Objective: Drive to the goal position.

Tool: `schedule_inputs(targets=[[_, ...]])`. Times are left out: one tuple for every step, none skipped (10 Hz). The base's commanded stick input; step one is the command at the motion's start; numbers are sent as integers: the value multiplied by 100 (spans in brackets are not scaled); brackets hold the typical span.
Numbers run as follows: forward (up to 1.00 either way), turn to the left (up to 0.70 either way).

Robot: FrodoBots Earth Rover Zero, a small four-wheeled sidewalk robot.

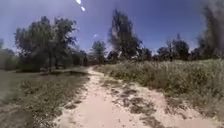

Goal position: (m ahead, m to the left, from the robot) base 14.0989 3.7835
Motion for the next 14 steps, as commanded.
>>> schedule_inputs(targets=[[85,0],[85,3],[85,12],[85,25],[85,0],[85,0],[85,0],[85,0],[85,0],[85,4],[85,25],[85,34],[85,34],[85,31]])
